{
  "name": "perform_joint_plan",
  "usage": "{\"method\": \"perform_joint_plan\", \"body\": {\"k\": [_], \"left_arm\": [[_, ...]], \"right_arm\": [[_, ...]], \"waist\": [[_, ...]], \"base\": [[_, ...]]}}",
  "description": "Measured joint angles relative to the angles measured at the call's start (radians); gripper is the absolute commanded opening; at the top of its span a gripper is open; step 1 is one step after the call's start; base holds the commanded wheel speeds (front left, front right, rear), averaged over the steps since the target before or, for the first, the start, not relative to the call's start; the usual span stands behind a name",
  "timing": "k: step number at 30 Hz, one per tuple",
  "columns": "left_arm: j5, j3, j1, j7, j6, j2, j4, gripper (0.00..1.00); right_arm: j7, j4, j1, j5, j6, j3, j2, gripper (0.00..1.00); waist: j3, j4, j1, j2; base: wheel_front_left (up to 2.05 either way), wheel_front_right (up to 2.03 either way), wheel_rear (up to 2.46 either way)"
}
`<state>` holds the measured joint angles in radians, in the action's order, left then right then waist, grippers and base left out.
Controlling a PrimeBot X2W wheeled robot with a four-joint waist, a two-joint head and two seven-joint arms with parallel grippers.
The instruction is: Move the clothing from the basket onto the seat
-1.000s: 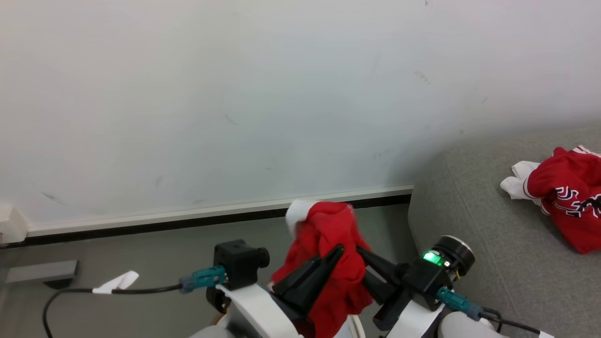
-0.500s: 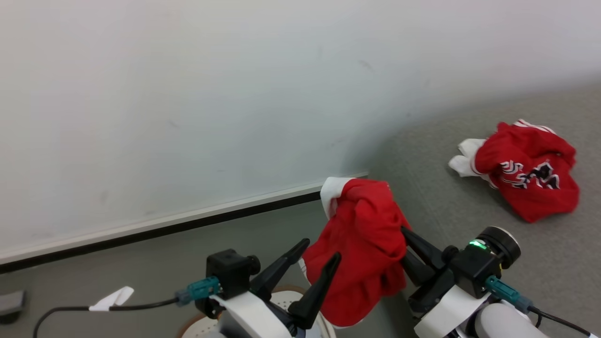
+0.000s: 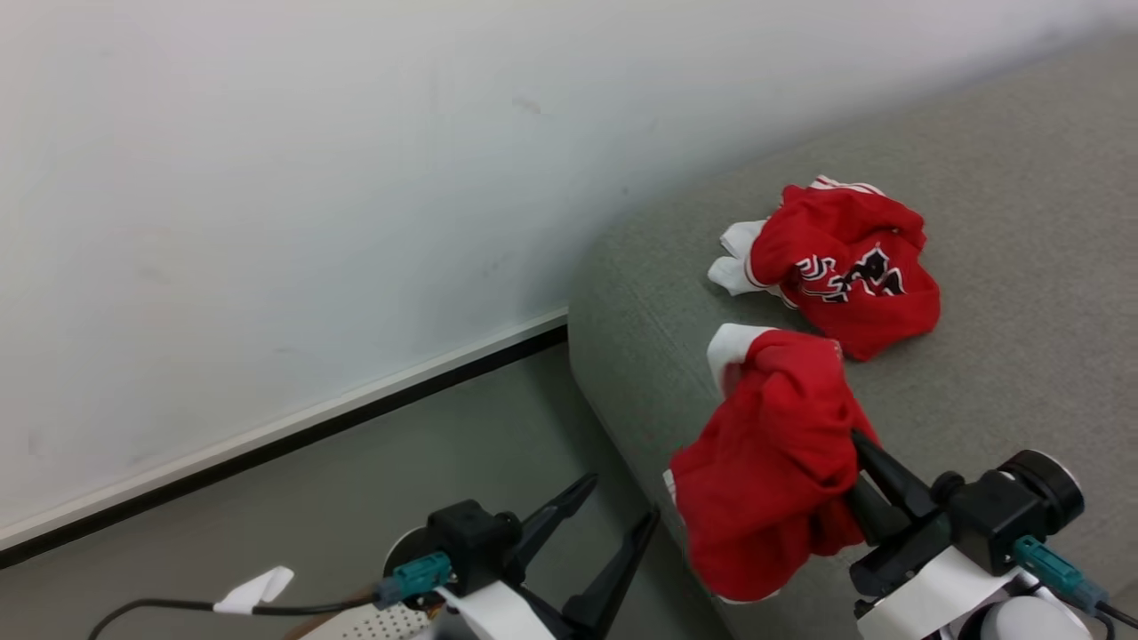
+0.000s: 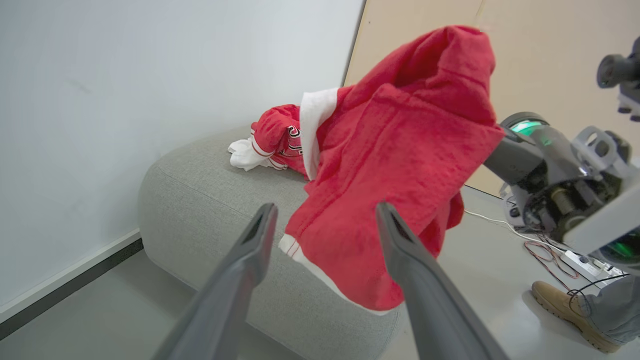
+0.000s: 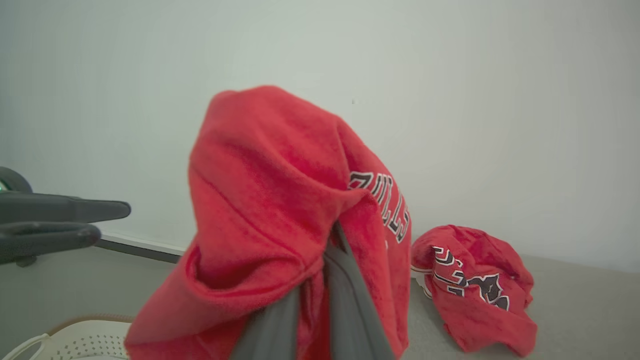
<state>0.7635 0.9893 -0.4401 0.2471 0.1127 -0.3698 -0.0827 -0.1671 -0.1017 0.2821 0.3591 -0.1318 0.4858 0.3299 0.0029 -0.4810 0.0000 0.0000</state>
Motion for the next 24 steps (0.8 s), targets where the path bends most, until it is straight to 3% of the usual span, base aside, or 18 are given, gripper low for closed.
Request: {"method": "perform_joint_plan", "body": {"k": [8,12,18,24], "left_arm": [[-0.016,0.007,-0.012,0.006,-0.02,0.024,-0.028,1.0],[-0.033,-0.009,-0.07,-0.002,-0.02,0.01,-0.014,1.0],[-0.077,-0.031,-0.179,-0.042,-0.035,-0.044,0.037,1.0],[-0.097,-0.07,-0.269,-0.07,-0.041,-0.093,0.091,1.0]], "right_arm": [[0.009,0.006,-0.017,0.003,0.0,-0.088,-0.012,0.0],[-0.004,-0.027,0.056,0.039,0.0,-0.176,-0.039,0.0],[-0.028,-0.12,0.274,0.058,0.0,-0.375,-0.041,0.0],[-0.016,-0.231,0.511,0.013,0.0,-0.628,0.006,0.0]], "waist": [[0.037,-0.015,0.0,0.0],[0.092,-0.002,0.0001,0.0],[0.219,0.038,0.0001,0.0],[0.367,0.102,0.0002,0.0]], "base": [[0.0,0.0,0.0],[0.0,0.0,0.0],[0.0,0.0,0.0],[0.0,0.0,0.0]]}}
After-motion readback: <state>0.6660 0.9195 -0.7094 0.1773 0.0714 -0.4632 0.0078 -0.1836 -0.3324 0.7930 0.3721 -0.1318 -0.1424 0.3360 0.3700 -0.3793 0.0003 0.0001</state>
